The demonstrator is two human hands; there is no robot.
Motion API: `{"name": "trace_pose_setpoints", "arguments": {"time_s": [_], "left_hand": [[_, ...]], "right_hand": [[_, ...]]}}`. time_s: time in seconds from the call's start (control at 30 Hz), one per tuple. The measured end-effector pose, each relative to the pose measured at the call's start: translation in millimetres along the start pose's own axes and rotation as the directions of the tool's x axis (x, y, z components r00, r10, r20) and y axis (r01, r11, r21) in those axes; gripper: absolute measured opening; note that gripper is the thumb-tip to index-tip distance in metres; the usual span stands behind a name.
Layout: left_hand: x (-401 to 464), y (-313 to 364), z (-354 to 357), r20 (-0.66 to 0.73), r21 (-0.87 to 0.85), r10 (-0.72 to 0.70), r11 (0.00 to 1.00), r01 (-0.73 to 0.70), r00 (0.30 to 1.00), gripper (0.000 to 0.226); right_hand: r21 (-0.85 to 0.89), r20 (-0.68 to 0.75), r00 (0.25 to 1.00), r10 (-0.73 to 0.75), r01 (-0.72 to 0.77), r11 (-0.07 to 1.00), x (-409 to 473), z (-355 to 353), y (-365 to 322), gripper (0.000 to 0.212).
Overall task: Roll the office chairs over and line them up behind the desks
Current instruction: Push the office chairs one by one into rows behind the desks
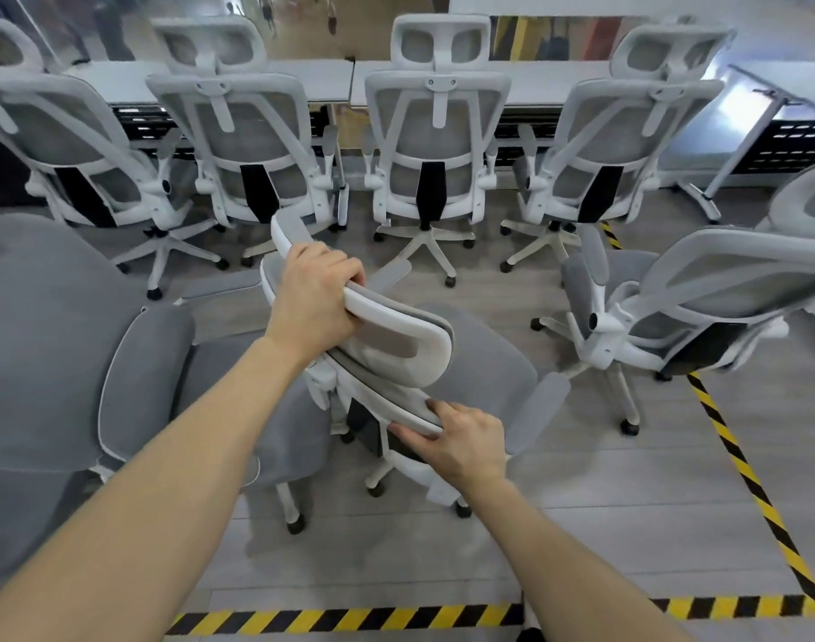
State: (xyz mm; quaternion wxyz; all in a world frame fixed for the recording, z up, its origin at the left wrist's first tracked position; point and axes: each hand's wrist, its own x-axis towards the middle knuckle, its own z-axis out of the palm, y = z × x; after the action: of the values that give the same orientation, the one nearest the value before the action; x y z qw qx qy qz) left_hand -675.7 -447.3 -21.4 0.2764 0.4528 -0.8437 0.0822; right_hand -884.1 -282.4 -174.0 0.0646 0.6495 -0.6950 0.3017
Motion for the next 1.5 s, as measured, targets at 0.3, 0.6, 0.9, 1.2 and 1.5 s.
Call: {"name": "trace_pose_setpoints", "arguments": {"time_s": [0.3, 0.6, 0.9, 1.2, 1.5], "left_hand": [[67, -12, 42, 0.033, 0.066, -0.090, 0.994, 0.088, 0.995, 0.022], [161, -20, 102, -0.003, 0.177, -0.168, 0.970, 0.166, 0.986, 0.018], [247, -11, 120, 0.250, 0.232, -0.059, 0.973, -0.001, 0.967, 0.064], [292, -61, 145, 0.296, 0.215, -0.015, 0.975, -0.051, 0.955, 0.065], [308, -62, 153, 0.226, 0.202, 0.008, 0.978, -0.055, 0.974, 0.053]], "right_hand": [[0.076, 0.133, 0.988, -0.076, 0.066, 0.995, 91, 26, 59, 0.073], [0.086, 0.227, 0.956, -0.189, 0.173, 0.981, 214, 55, 126, 0.069], [-0.006, 0.490, 0.849, -0.199, 0.231, 0.973, 339, 55, 199, 0.075], [-0.086, 0.243, 0.968, 0.065, -0.046, 0.995, 353, 83, 182, 0.095], [-0.244, 0.364, 0.926, 0.099, -0.007, 0.970, 376, 88, 182, 0.105]]}}
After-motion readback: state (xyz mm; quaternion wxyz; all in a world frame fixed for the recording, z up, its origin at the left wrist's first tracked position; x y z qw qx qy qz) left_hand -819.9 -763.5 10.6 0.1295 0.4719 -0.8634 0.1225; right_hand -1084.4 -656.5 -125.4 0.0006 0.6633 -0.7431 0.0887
